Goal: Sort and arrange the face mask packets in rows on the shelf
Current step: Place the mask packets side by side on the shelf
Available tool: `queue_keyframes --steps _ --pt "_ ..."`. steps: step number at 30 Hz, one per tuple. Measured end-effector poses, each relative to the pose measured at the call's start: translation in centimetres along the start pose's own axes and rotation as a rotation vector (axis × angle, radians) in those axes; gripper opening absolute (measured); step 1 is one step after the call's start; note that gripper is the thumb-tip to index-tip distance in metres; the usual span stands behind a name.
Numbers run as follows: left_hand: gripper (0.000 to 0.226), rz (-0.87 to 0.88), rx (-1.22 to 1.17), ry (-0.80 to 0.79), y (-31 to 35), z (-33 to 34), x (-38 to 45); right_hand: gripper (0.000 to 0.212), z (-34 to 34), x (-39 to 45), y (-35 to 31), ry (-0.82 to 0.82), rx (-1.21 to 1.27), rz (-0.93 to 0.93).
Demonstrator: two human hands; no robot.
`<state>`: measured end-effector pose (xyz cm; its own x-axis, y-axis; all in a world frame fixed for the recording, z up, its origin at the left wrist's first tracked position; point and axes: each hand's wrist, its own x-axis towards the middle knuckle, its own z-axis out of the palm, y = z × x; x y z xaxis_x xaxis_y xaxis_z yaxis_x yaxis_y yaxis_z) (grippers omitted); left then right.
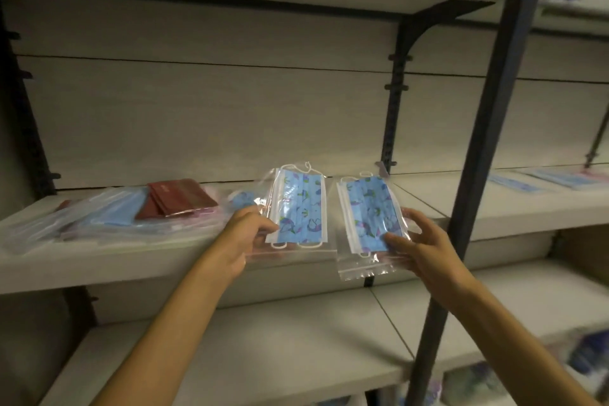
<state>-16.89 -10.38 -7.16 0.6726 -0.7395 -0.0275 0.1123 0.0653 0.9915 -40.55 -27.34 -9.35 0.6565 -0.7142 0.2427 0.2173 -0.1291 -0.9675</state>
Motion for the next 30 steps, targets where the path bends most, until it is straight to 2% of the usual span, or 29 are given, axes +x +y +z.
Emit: queue_keyframes --steps 4,8,14,18,21,27,30 --pt "0.037 -0.023 -0.004 0.0 -2.1 7.4 -2.1 0.043 -8.0 -1.9 0.1 0.01 0.027 -0.016" --pt "0.04 -0.013 -0.017 -0.008 -4.0 14.0 -3.5 0.04 -14.8 -3.4 0.3 0.015 0.05 0.011" --pt "0.041 -0.004 0.02 -0.066 -5.8 23.6 -5.3 0.042 -23.8 -4.9 -0.1 0.056 0.051 0.065" --pt "0.032 -0.006 0.077 -0.086 -6.3 29.5 -4.4 0.038 -28.6 -5.1 -0.9 0.116 0.024 0.073" --pt "0.022 -0.006 0.115 -0.106 -6.3 33.8 -3.9 0.038 -32.0 -4.2 -1.2 0.131 0.017 0.063" --pt "0.033 0.007 0.089 -0.108 -7.0 40.9 -0.3 0.033 -37.9 -0.2 -1.3 0.18 -0.033 0.066" --pt "0.026 0.04 0.059 -0.124 -7.0 44.1 1.7 0.032 -41.1 2.7 -1.4 0.2 -0.058 0.094"
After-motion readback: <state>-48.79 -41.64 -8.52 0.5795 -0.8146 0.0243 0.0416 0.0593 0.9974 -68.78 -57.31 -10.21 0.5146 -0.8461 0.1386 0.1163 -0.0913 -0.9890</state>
